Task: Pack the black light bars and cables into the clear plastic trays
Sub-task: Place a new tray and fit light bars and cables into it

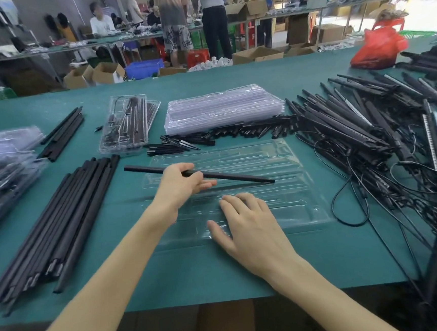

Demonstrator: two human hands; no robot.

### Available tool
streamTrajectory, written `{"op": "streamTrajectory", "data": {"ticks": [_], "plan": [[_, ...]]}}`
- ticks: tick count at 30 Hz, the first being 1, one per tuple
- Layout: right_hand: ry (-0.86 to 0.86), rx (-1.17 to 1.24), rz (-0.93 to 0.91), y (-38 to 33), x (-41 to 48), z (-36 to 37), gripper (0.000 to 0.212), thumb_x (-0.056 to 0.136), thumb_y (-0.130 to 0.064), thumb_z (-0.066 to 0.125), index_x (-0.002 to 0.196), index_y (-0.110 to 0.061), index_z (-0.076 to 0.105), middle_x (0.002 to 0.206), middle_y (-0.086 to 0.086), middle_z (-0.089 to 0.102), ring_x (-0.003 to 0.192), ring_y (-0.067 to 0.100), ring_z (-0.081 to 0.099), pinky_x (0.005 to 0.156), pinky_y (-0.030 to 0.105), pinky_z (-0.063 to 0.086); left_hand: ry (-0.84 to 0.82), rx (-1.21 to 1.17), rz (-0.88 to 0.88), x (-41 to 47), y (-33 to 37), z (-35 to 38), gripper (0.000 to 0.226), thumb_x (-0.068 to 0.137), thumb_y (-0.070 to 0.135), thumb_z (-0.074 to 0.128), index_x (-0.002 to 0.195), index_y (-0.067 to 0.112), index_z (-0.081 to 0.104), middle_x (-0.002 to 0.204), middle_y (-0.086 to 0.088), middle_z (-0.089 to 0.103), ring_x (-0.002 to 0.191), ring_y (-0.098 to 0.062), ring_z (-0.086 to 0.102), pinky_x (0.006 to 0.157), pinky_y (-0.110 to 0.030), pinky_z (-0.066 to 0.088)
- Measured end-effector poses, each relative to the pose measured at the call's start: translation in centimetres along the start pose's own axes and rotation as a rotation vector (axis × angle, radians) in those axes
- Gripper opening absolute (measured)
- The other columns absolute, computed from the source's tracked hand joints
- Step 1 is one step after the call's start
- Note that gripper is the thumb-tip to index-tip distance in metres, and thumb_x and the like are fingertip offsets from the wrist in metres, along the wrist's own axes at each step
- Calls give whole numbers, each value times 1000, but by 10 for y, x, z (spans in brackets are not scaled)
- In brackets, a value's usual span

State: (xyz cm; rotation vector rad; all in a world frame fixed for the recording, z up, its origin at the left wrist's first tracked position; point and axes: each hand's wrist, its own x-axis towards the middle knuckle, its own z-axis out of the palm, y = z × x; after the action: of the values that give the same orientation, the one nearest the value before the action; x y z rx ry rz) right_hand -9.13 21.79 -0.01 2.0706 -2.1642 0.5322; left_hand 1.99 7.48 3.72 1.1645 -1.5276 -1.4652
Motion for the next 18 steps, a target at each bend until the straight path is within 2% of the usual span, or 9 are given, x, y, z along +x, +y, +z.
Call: {"op": "streamTrajectory", "data": {"ticks": [3, 6, 9, 12, 15, 18], "plan": [[-9, 5, -5, 1, 0, 0, 54, 100, -53, 32, 121, -14, 62, 126, -2, 62, 121, 24, 50, 103, 37, 40, -42, 257, 10, -3, 2, 3, 37, 98, 5, 57, 135, 1, 53, 88, -11, 71, 59, -17, 71, 47, -22, 50], [-5, 12, -6, 1, 0, -1, 54, 100, -53, 31, 121, -15, 62, 128, -2, 61, 122, 24, 49, 104, 37, 40, -80, 495, 34, -4, -1, 7, 31, 99, 13, 56, 129, 16, 61, 77, -3, 73, 47, -14, 62, 39, -19, 37], [0, 21, -6, 0, 0, -1, 54, 100, -53, 32, 123, -15, 62, 125, -2, 62, 120, 24, 50, 103, 37, 40, -103, 622, 108, -6, -3, 8, 32, 100, 20, 55, 130, 29, 61, 73, 2, 73, 45, -12, 59, 48, -20, 42], [-11, 16, -9, 0, 0, -1, 56, 100, -53, 29, 125, -15, 60, 124, -2, 61, 120, 24, 49, 103, 37, 39, -79, 705, 237, -8, -5, 9, 27, 100, 23, 57, 122, 33, 67, 68, 4, 70, 44, -3, 55, 58, -22, 48], [-23, 12, -9, 0, 0, -1, 57, 99, -54, 26, 124, -15, 60, 126, -2, 61, 122, 24, 47, 104, 37, 37, -61, 859, 410, -11, -6, 8, 18, 98, 26, 62, 110, 33, 73, 75, 12, 59, 64, 2, 56, 77, -31, 52], [-19, 14, -11, 0, 1, -1, 58, 99, -54, 26, 126, -15, 59, 129, -2, 60, 124, 23, 47, 105, 36, 36, -93, 944, 475, -12, -9, 9, 16, 95, 30, 67, 111, 32, 72, 89, 11, 49, 76, 0, 52, 80, -34, 50]]}}
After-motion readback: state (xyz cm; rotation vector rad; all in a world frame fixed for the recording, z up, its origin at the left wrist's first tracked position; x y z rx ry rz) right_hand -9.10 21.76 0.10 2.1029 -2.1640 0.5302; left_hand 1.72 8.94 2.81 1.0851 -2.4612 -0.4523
